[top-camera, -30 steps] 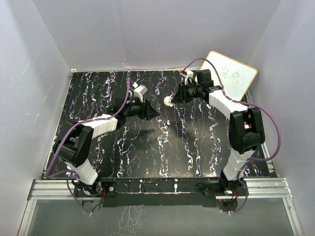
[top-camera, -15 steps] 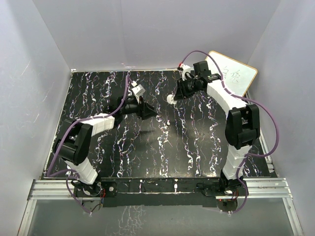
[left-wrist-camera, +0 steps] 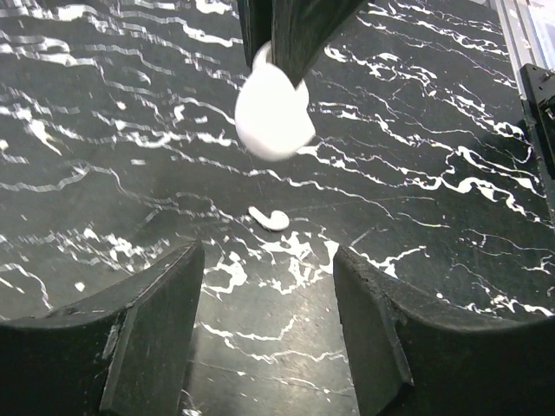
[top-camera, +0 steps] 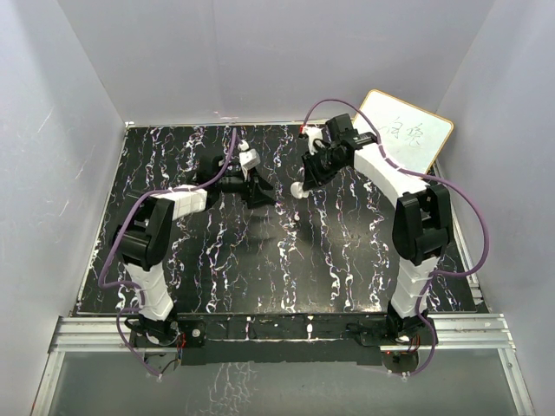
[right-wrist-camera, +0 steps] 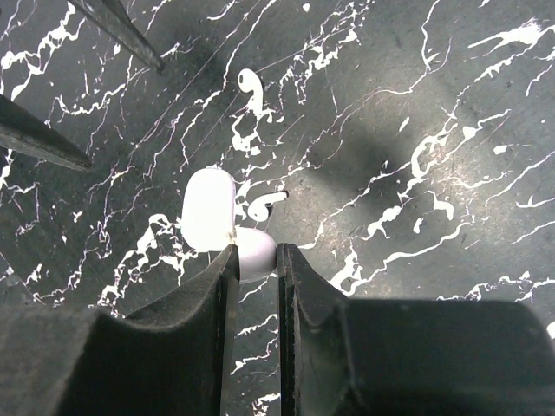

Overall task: Insert the wireless bluetooth earbuds into the charging case
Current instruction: Adjust the charging case.

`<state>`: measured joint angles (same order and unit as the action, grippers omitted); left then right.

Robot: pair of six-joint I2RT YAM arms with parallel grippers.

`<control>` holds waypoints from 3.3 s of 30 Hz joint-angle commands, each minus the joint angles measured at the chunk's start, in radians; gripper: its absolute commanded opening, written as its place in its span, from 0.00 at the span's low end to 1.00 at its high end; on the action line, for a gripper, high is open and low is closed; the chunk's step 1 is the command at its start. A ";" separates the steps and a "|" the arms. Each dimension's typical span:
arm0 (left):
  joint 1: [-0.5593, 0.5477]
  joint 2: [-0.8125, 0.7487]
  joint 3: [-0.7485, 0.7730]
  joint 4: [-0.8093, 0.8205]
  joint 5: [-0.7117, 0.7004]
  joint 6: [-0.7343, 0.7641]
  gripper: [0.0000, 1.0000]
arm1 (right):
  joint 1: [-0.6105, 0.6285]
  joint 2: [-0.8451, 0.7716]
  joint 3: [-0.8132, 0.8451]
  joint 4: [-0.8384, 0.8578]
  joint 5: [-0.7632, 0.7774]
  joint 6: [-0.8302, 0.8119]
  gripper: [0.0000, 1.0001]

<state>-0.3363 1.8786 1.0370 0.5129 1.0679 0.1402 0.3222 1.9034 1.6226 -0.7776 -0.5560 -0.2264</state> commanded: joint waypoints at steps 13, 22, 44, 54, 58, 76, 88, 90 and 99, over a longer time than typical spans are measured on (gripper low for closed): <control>0.002 0.067 0.177 -0.234 0.201 0.307 0.60 | 0.078 -0.045 0.052 -0.045 0.005 -0.084 0.06; 0.002 0.082 0.193 -0.257 0.303 0.345 0.57 | 0.108 -0.037 0.055 -0.055 -0.001 -0.102 0.06; -0.022 0.093 0.228 -0.312 0.318 0.377 0.50 | 0.141 0.010 0.094 -0.087 -0.015 -0.129 0.05; -0.033 0.087 0.242 -0.371 0.331 0.420 0.47 | 0.145 0.020 0.100 -0.089 -0.016 -0.138 0.05; -0.037 0.091 0.260 -0.437 0.338 0.463 0.46 | 0.146 0.023 0.105 -0.089 -0.015 -0.139 0.05; -0.046 0.123 0.366 -0.745 0.336 0.696 0.23 | 0.150 0.028 0.113 -0.089 -0.012 -0.144 0.04; -0.046 0.140 0.420 -0.933 0.345 0.857 0.00 | 0.142 0.013 0.098 -0.059 -0.022 -0.129 0.43; -0.046 0.134 0.417 -0.939 0.344 0.866 0.00 | 0.128 -0.004 0.080 -0.028 -0.044 -0.112 0.49; -0.027 0.082 0.348 -0.793 0.337 0.773 0.00 | 0.045 -0.092 0.009 0.085 -0.113 -0.040 0.54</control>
<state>-0.3752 2.0254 1.4254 -0.3767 1.3670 0.9382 0.4175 1.9152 1.6596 -0.8085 -0.6159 -0.3183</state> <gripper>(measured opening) 0.247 0.533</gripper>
